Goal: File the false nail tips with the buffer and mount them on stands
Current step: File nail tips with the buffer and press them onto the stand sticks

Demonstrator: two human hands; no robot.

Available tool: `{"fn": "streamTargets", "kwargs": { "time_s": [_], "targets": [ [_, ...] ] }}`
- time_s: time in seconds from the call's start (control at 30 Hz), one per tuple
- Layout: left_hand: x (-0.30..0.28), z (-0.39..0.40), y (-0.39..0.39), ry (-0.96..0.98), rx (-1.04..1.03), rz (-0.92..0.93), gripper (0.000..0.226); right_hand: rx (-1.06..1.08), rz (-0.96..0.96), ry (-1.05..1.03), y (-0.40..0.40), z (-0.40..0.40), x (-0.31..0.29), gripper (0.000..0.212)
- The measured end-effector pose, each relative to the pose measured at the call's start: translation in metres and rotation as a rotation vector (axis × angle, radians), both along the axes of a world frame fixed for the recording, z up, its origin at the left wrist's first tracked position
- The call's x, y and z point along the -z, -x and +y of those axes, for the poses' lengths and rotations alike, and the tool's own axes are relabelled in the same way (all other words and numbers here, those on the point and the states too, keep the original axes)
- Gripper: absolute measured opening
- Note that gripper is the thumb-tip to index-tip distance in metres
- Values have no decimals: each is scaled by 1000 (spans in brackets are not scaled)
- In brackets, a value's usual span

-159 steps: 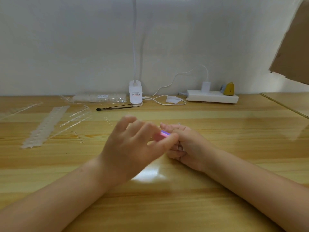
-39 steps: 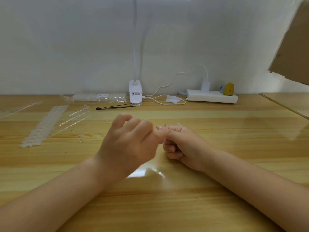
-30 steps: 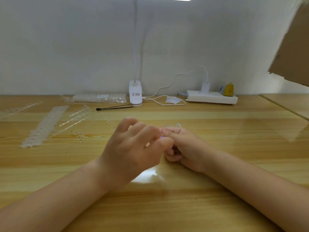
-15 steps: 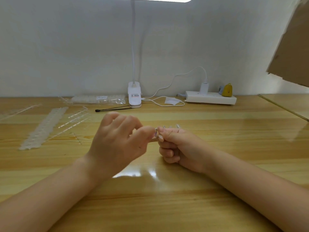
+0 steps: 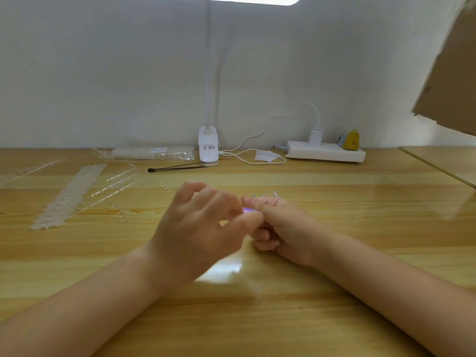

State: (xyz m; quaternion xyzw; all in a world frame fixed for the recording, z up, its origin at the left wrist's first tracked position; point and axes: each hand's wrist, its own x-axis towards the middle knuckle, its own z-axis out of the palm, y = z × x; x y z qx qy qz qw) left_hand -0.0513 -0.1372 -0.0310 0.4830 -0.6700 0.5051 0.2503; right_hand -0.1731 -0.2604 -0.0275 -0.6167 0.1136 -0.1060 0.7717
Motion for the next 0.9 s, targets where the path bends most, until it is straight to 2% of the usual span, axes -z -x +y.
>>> {"fn": "streamTargets", "kwargs": {
  "time_s": [0.1, 0.27, 0.43, 0.5, 0.57, 0.63, 0.73, 0.9],
  "targets": [
    [-5, 2, -14, 19, -97, 46, 29, 82, -9, -68, -1, -2, 1, 30],
    [0, -1, 4, 18, 2, 14, 33, 59, -26, 19, -1, 0, 4, 22],
    [-5, 3, -17, 24, -103, 62, 28, 118, -37, -65, -2, -2, 4, 23],
    [-4, 2, -8, 53, -52, 49, 24, 103, -31, -19, -2, -2, 6, 23],
    [-1, -1, 2, 26, 1, 3, 30, 71, -19, 20, -1, -1, 5, 22],
    [0, 0, -3, -5, -38, 0, 33, 59, -19, 8, 0, -1, 3, 24],
    [-6, 3, -17, 2, -136, 57, 26, 93, -23, -47, -1, -3, 2, 25],
    [-2, 0, 3, -1, 6, 24, 32, 69, -16, 7, 0, -1, 3, 23]
  ]
}}
